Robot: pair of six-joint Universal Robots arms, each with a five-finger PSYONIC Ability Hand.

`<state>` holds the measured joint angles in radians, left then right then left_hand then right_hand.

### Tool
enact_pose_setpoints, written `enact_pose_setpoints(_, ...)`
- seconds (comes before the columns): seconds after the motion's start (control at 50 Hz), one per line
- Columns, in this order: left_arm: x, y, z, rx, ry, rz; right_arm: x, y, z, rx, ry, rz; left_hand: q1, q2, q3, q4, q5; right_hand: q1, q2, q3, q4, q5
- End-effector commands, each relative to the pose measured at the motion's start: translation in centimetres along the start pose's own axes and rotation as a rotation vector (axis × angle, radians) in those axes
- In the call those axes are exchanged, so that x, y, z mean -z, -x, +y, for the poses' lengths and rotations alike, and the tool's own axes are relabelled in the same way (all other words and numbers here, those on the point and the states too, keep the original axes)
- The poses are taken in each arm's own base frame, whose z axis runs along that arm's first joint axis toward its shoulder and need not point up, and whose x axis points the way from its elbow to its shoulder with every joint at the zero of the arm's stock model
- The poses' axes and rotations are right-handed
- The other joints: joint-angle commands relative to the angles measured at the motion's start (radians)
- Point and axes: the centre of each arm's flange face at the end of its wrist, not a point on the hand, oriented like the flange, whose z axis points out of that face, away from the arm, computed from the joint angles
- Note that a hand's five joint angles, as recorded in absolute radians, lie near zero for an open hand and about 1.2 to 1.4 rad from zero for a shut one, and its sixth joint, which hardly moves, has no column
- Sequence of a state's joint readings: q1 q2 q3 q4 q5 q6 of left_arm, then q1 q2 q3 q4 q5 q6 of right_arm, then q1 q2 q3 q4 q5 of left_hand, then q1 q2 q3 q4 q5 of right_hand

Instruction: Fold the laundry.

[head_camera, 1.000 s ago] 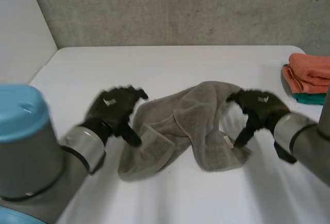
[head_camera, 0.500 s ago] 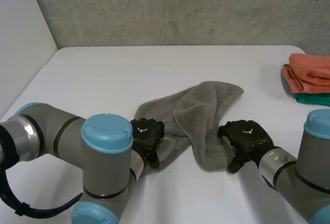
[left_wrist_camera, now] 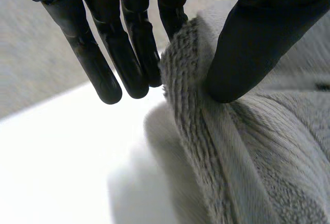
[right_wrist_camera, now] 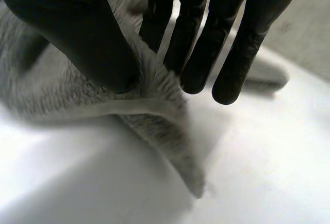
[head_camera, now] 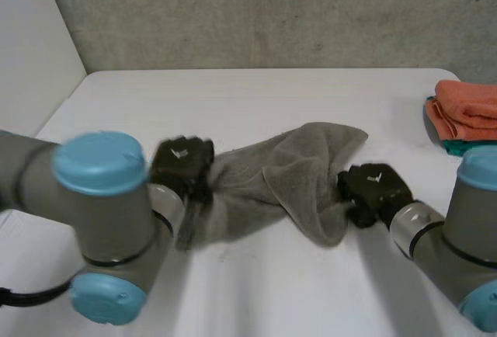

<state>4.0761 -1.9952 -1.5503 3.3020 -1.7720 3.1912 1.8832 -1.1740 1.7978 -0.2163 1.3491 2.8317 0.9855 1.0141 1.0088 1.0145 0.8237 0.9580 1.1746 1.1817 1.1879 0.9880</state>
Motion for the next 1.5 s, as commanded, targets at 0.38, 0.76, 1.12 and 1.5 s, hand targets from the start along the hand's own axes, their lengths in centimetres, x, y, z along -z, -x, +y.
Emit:
enact_pose_setpoints(0.38, 4.3, 10.3, -10.5, -0.104, -0.221, -0.06, 8.4, -7.4, -16.7, 0.43, -0.074, 0.163, 0.194, 0.165, 0.171, 0.165, 0.181, 0.438, 0.222, 0.215, 0.208, 0.234)
enact_pose_setpoints(0.76, -8.6, 12.6, -10.8, -0.21, -0.331, -0.093, -4.6, -8.6, -18.4, 0.423, -0.167, 0.34, 0.252, 0.224, 0.229, 0.223, 0.239, 0.438, 0.222, 0.215, 0.208, 0.234)
enact_pose_setpoints(1.12, -8.0, 15.5, -22.8, -0.165, -0.969, -0.267, -0.9, -11.5, -30.8, 0.395, -0.806, 0.683, 0.411, 0.382, 0.387, 0.382, 0.398, 0.438, 0.222, 0.215, 0.208, 0.234)
enact_pose_setpoints(1.5, -6.7, 12.1, 1.8, -0.099, -0.224, -0.005, -4.8, -3.2, -5.6, 0.344, -0.049, 0.088, 0.411, 0.382, 0.387, 0.382, 0.398, 0.438, 0.222, 0.215, 0.208, 0.234)
